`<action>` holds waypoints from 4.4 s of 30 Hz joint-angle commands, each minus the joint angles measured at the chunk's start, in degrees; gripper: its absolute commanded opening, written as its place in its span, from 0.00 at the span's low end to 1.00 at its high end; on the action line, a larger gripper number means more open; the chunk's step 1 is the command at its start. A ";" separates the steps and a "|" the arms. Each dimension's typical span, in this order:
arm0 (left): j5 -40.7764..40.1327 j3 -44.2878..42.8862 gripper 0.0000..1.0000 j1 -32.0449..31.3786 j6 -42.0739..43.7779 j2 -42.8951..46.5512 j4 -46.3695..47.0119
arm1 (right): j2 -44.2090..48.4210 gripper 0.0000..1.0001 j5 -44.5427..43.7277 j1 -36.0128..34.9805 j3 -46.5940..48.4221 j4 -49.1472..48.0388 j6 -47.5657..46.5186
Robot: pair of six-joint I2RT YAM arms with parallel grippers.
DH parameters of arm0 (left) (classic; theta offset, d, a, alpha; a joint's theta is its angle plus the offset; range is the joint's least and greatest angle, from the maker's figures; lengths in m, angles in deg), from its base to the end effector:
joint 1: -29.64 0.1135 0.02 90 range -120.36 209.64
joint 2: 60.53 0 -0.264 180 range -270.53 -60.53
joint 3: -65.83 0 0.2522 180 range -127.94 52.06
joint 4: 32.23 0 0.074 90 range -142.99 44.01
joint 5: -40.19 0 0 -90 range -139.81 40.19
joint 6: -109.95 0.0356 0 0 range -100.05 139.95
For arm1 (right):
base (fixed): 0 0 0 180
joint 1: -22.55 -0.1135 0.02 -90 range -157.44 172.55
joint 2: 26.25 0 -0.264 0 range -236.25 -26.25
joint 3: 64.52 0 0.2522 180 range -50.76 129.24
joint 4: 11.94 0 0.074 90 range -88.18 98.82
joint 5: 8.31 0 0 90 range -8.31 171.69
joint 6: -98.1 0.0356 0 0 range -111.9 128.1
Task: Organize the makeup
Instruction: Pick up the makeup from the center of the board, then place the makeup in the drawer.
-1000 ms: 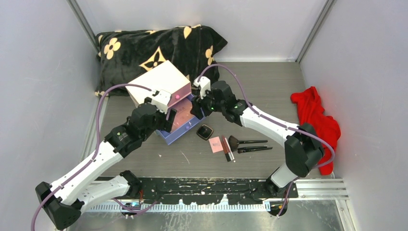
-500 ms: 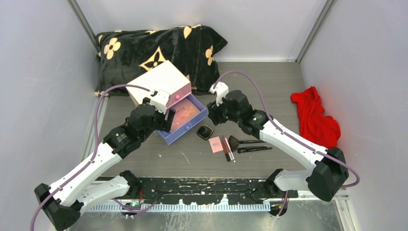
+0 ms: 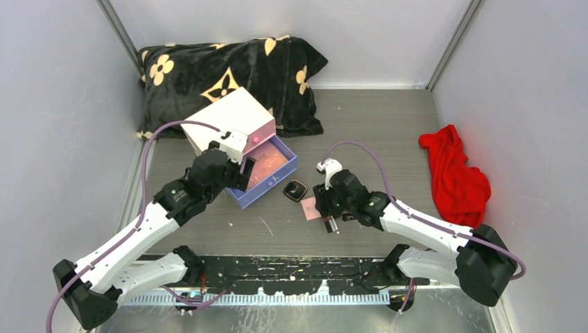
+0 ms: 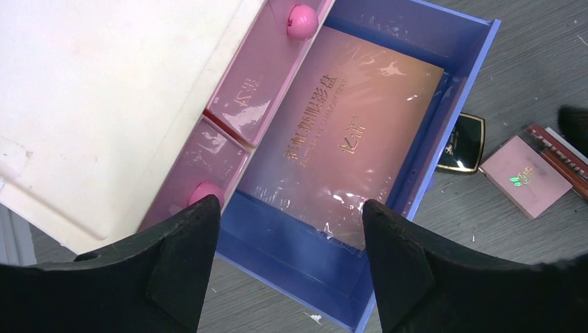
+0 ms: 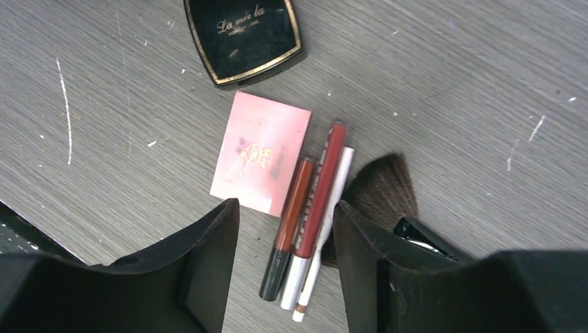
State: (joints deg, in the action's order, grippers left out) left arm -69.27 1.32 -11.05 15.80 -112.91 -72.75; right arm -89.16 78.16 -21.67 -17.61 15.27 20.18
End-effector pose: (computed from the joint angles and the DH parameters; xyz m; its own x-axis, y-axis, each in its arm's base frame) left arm 0.1594 -0.1214 0.3245 -0.3880 0.2436 -0.8889 0.3654 0.9261 0.0943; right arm 0.1607 0.1533 0.2040 -0.6188 -0.3107 -0.7215 -0.5465 0.8300 0.1113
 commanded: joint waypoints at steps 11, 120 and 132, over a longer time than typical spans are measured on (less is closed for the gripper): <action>0.07 0.30 0.75 0.24 -0.92 1.92 2.51 | -10.31 0.59 -3.97 -6.92 0.04 -12.66 7.92; -0.09 -0.19 0.75 0.26 -1.38 7.65 1.26 | -36.34 0.43 -14.51 -10.83 57.12 10.94 0.31; -0.25 -0.45 0.75 0.25 -1.31 7.79 0.84 | -34.86 0.74 -15.00 -9.73 53.79 8.16 -0.25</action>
State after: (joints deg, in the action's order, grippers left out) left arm -68.74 3.14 -11.05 14.38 -106.05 -72.86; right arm -126.16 64.10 -31.95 36.20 26.64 20.42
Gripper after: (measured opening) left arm 0.748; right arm 0.736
